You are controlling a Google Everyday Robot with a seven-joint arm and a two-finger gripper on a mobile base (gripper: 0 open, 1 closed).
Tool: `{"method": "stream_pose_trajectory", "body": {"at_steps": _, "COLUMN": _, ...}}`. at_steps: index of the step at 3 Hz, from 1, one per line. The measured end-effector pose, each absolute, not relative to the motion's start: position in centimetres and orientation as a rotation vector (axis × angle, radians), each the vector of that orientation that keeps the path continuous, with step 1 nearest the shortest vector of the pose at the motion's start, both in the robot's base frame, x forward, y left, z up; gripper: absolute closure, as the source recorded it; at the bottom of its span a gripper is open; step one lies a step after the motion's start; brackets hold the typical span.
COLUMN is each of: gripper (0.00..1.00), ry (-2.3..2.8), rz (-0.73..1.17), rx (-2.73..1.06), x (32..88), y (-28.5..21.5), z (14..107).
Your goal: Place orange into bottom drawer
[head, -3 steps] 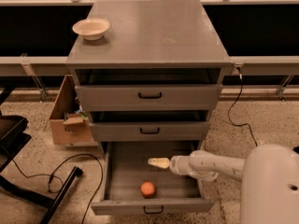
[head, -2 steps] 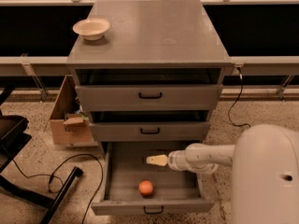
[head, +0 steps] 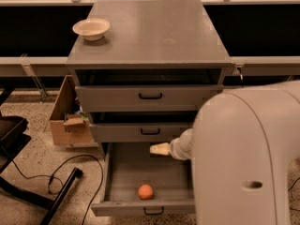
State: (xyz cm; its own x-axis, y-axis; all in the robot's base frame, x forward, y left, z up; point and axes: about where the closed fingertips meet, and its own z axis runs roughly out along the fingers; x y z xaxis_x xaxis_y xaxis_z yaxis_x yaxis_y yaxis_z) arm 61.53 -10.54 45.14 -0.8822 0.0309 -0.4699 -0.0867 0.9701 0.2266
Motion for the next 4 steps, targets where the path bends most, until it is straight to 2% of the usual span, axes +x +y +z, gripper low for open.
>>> {"method": "stream_pose_trajectory", "body": {"at_steps": 1, "gripper": 0.0, "ry": 2.57, "rz": 0.215, "rx": 0.03, "x": 60.9, "y": -12.1, "z": 51.2}}
{"method": "stream_pose_trajectory", "body": {"at_steps": 2, "gripper": 0.0, "ry": 2.556, "rz": 0.189, "rx": 0.037, "x": 60.0, "y": -12.6, "z": 53.4}}
{"method": "stream_pose_trajectory", "body": {"at_steps": 4, "gripper": 0.0, "ry": 2.524, "rz": 0.277, "rx": 0.0, "x": 62.2, "y": -14.2, "z": 54.5}}
